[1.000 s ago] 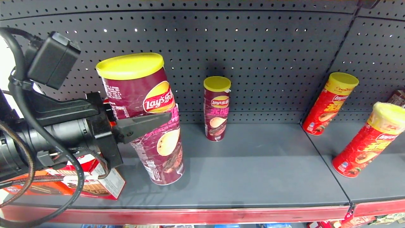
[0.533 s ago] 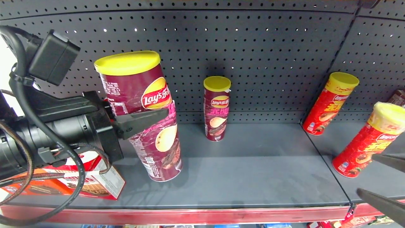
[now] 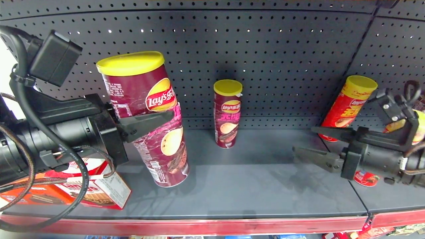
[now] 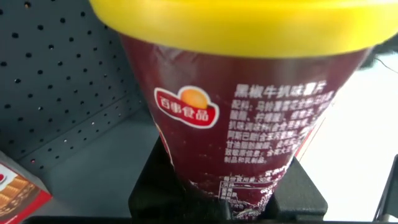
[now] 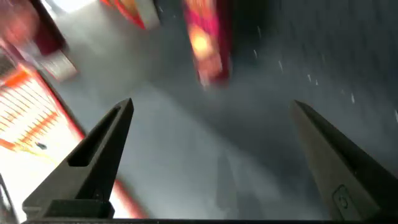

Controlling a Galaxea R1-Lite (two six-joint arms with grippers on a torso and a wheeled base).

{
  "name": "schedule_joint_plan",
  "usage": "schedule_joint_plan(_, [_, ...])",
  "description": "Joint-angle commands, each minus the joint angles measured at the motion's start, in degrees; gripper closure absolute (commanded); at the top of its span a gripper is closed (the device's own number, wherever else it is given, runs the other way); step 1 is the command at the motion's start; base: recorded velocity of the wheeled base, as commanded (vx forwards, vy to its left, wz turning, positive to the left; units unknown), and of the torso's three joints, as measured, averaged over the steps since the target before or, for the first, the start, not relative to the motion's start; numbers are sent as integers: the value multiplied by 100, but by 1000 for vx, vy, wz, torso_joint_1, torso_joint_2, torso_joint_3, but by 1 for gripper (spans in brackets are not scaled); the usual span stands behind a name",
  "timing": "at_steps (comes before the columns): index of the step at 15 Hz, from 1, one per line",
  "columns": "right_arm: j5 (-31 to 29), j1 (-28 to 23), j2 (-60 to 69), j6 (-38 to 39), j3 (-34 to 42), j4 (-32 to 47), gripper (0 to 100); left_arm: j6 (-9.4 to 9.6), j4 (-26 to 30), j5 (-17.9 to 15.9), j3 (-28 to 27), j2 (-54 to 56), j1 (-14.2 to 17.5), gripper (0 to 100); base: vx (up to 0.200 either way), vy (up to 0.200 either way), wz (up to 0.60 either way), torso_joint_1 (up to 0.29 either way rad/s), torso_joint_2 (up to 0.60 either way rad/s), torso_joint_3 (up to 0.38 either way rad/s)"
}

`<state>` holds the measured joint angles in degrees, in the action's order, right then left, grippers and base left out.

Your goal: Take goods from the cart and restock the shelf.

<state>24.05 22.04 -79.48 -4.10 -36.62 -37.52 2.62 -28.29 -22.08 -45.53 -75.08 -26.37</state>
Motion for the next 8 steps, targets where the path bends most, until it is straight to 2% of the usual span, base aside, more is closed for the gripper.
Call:
schedule_joint_plan(1, [952,-306,-1421,-127,-961,-721,0,2,-1,2,-17,-24,9,100,0,0,0,0,0,0])
schedule_joint_plan(4, [1910,-323,-2089,-346,-1664,-783,0,-16,-1,2,-35,-33,9,100,0,0,0,0,0,0])
schedule_joint_plan(5, [2534,-350,-2388,-496,-1901,-862,0,-16,-1,2,-52,-33,9,100,0,0,0,0,0,0])
schedule_joint_plan(6, [2886,-385,-2590,-557,-2060,-1003,0,-16,-1,2,-70,-33,9,100,0,0,0,0,0,0])
schedule_joint_plan(8, [3158,-376,-2950,-557,-2350,-1231,0,-25,-1,-7,-105,-33,9,100,0,0,0,0,0,0])
